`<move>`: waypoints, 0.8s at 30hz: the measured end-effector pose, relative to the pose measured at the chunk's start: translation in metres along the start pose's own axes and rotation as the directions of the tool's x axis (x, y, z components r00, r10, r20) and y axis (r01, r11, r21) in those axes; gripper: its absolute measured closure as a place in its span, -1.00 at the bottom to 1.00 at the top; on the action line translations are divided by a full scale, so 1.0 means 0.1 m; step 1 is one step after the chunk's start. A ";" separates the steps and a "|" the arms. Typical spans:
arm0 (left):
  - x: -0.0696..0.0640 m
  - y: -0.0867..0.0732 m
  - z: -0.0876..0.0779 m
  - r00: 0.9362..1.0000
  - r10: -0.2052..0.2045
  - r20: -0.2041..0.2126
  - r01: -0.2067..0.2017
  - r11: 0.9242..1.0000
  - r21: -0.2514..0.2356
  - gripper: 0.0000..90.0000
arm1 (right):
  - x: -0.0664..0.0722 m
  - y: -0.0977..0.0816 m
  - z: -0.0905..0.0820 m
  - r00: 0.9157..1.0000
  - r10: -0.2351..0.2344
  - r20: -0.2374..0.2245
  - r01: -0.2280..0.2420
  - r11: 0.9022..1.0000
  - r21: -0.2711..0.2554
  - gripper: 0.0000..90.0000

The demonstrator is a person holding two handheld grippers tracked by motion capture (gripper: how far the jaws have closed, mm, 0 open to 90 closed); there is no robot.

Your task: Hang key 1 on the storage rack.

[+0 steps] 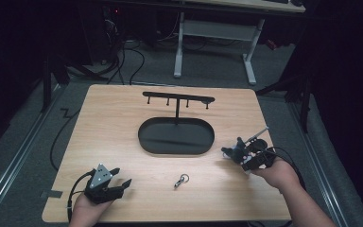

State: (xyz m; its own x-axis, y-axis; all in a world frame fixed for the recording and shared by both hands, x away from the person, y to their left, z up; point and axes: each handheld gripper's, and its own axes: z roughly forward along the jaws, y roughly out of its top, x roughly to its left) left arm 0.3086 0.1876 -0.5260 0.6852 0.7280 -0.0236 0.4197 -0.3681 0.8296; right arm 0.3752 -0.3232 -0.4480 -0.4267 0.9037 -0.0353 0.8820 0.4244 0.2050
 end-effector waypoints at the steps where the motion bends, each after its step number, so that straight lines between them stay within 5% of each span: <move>1: 0.00 0.00 0.00 1.000 0.002 -0.001 -0.002 1.000 -0.002 -0.19 | 0.02 -0.01 -0.02 1.000 -0.003 0.007 0.003 1.000 0.003 0.10; 13: 0.02 0.01 -0.03 1.000 -0.004 0.008 0.005 1.000 -0.018 -0.19 | 0.34 -0.12 -0.28 1.000 0.012 -0.020 -0.012 1.000 0.008 0.09; 24: 0.02 0.01 -0.02 1.000 -0.003 0.013 0.003 1.000 -0.011 -0.20 | 0.53 0.06 -0.37 0.998 -0.021 -0.063 0.021 1.000 -0.005 0.09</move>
State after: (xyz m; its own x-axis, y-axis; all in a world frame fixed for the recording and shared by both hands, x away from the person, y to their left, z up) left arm 0.3087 0.1897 -0.5243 0.6912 0.7219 -0.0334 0.4155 -0.3592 0.8357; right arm 0.3508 -0.2750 -0.4120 -0.4568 0.8893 0.0221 0.8720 0.4427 0.2090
